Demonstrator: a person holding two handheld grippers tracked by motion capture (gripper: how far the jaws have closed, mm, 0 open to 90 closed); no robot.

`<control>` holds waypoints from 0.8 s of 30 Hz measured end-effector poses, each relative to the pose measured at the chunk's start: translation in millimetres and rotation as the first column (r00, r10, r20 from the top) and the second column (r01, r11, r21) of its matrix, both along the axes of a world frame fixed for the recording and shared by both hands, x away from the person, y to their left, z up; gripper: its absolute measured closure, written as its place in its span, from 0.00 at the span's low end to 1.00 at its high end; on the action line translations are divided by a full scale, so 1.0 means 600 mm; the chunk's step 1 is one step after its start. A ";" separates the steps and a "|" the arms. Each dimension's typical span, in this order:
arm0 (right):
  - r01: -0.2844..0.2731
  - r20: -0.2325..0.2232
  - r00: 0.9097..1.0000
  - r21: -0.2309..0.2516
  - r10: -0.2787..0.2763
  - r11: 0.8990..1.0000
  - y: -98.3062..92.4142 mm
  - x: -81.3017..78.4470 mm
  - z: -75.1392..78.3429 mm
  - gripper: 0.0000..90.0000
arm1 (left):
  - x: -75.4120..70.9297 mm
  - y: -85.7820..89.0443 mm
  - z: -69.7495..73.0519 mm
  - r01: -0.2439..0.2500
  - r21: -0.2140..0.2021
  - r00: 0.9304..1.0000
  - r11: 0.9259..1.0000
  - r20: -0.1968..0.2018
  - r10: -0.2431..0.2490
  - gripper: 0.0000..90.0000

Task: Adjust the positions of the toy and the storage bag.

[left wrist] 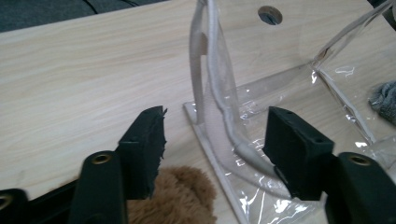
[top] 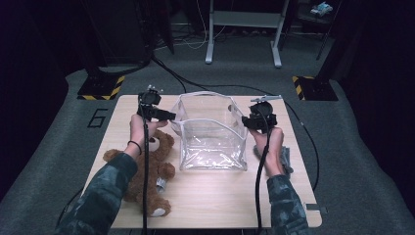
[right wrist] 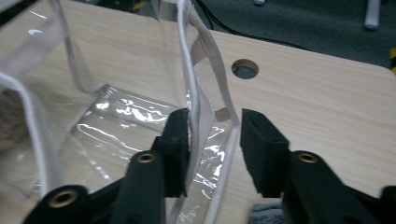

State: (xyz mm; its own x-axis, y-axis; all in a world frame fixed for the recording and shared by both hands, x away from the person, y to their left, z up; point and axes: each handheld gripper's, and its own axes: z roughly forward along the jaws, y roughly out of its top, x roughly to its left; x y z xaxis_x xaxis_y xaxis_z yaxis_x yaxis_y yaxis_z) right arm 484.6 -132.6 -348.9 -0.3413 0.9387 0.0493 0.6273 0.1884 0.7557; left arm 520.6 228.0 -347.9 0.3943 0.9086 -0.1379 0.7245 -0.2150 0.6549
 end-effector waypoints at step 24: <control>-0.037 0.073 0.997 0.072 0.032 0.997 -0.099 -0.176 -0.133 0.00 | -0.106 0.094 -0.038 -0.069 0.039 0.997 0.997 0.040 0.067 0.00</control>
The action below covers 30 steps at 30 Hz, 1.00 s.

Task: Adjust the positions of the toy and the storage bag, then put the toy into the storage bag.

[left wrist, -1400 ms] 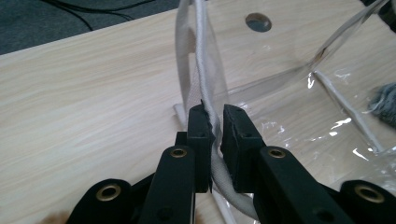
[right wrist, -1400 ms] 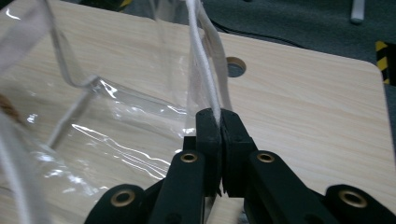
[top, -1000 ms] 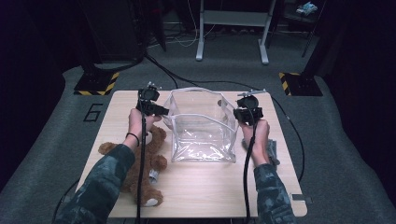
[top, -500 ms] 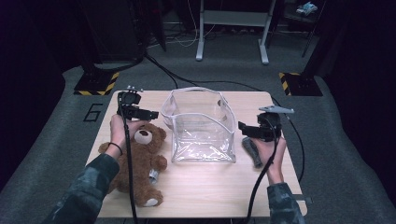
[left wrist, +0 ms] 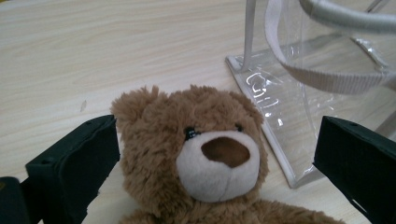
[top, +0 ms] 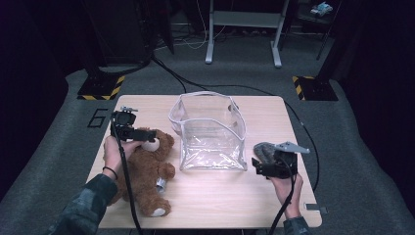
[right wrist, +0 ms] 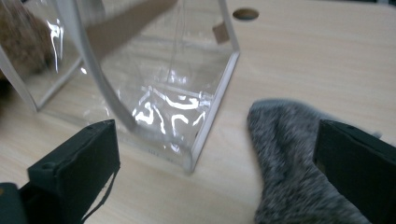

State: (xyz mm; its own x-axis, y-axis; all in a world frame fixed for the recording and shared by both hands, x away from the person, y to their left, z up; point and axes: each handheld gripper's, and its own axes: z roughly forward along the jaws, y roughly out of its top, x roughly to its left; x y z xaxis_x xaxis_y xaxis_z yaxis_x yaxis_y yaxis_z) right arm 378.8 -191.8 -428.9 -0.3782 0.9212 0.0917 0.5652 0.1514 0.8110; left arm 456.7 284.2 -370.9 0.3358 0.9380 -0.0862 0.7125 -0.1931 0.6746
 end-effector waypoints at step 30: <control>-0.023 -0.091 0.996 -0.061 0.018 0.998 0.048 -0.011 -0.165 0.00 | -0.034 0.020 -0.059 -0.024 0.029 0.999 0.999 -0.044 0.025 0.00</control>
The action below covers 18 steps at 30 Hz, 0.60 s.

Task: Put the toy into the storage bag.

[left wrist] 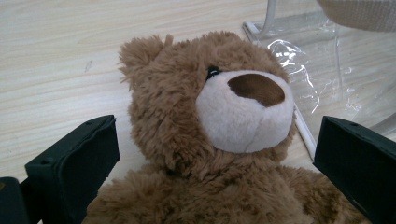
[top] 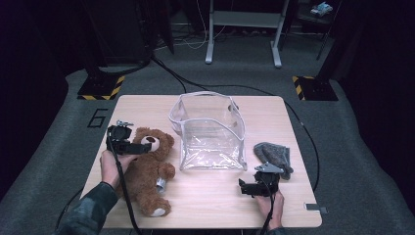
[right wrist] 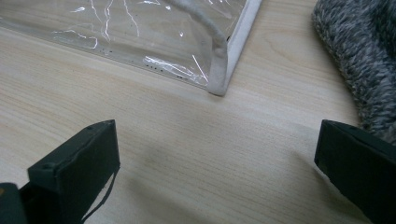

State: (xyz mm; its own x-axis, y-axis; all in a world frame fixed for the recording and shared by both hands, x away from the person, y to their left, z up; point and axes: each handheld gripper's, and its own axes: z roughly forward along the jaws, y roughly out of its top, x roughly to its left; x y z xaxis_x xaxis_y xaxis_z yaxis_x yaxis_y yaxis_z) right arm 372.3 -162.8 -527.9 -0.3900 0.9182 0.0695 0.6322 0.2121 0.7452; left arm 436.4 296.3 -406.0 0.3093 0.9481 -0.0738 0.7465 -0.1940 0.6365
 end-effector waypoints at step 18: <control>-0.001 -0.004 1.000 -0.037 0.001 0.999 0.009 -0.001 -0.003 0.00 | 0.018 -0.024 -0.078 -0.035 0.060 0.995 0.998 -0.090 0.041 0.00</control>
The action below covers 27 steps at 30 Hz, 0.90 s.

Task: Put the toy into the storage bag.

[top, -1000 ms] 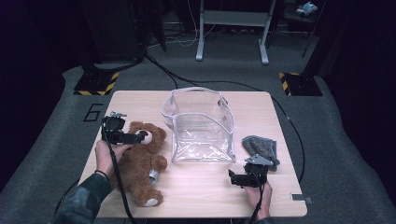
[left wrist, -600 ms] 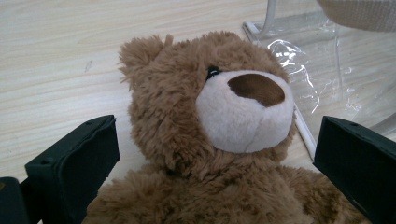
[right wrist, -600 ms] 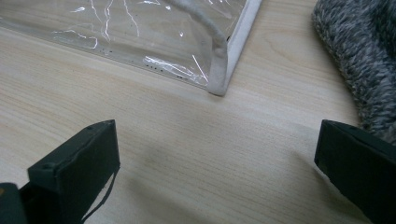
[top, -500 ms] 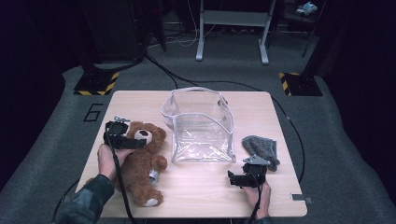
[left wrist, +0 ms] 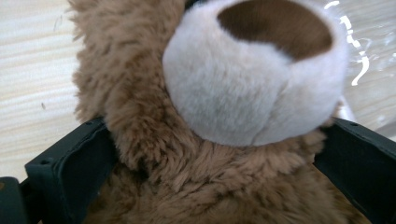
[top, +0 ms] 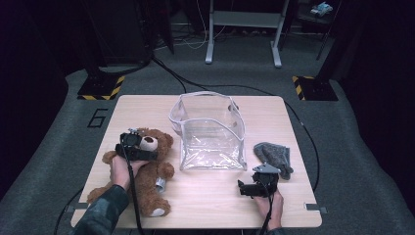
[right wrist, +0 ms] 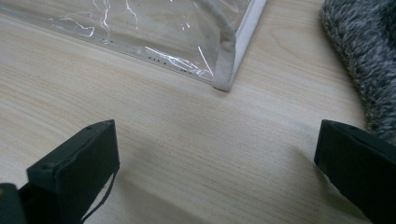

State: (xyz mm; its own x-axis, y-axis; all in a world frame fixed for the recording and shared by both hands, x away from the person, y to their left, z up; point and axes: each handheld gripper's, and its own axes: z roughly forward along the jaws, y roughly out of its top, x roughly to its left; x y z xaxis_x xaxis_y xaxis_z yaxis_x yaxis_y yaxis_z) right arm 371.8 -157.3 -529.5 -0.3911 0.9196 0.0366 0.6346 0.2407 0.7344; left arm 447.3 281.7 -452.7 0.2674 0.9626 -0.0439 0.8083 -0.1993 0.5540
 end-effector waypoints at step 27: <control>-0.015 -0.004 1.000 -0.015 0.014 1.000 0.004 -0.001 -0.001 0.01 | 0.000 -0.007 -0.054 0.061 0.066 0.998 0.996 0.008 -0.062 0.31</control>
State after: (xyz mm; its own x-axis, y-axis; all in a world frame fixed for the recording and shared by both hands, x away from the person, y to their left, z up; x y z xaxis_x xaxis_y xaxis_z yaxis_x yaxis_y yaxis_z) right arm 371.2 -155.0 -530.1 -0.4042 0.9143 0.0242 0.6339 0.2610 0.7280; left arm 447.4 277.7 -485.3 0.3261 0.9451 0.0220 0.7882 -0.2847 0.5456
